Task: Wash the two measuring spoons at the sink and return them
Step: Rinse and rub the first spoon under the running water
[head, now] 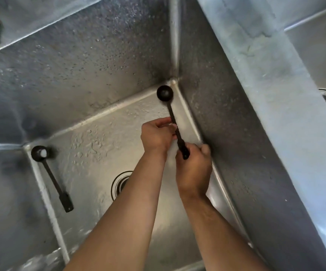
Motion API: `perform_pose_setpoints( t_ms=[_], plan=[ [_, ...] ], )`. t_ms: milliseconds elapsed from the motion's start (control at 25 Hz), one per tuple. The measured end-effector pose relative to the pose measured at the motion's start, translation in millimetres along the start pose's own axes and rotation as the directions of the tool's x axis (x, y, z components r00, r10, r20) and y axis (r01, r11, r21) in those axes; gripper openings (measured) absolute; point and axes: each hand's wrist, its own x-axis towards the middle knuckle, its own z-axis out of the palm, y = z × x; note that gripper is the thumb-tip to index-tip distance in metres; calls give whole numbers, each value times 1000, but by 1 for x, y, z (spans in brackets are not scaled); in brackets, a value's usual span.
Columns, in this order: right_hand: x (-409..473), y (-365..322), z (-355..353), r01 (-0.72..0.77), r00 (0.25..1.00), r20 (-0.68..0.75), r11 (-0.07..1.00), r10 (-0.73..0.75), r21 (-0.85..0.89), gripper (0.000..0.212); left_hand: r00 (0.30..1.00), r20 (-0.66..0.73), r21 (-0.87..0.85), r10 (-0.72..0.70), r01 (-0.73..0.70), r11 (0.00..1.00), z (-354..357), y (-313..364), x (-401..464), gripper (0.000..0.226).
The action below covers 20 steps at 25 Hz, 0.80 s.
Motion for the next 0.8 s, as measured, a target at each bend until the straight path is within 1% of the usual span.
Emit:
perform_pose_setpoints(
  t_ms=[40, 120, 200, 360, 480, 560, 640, 720, 800],
  plan=[
    [0, 1, 2, -1, 1000, -13, 1000, 1, 10, 22, 999, -18, 47, 29, -28, 998, 1, -1, 1, 20],
    [2, 4, 3, 22, 999, -48, 1000, -21, 22, 22, 989, -59, 187, 138, -125, 974, 4, -3, 0, 19],
    [2, 6, 4, 47, 996, -72, 998, -45, 34, 25, 975, -65, 263, 212, -188, 946, 8, -2, -2, 17],
    [1, 9, 5, 63, 993, -96, 998, -63, 7, 31, 964, -50, 322, 262, -233, 918, 11, -1, -3, 17],
    [1, 9, 5, 39, 996, -79, 999, -38, 12, 31, 938, -78, 375, 337, -286, 882, 12, -1, -12, 15],
    [3, 8, 5, 23, 998, -55, 1000, -23, 5, 29, 936, -113, 385, 332, -267, 883, 12, -3, -16, 18],
    [1, 7, 1, 16, 999, -49, 1000, -16, -5, 32, 939, -131, 402, 318, -243, 883, 8, -8, -23, 24],
    [-3, 7, -3, 34, 998, -59, 999, -33, 14, 35, 938, -114, 433, 328, -250, 866, 2, -13, -32, 28],
    [-15, 7, -10, 92, 995, -45, 995, -90, 45, 33, 927, -74, 463, 369, -296, 836, -11, -21, -48, 28]
  ],
)
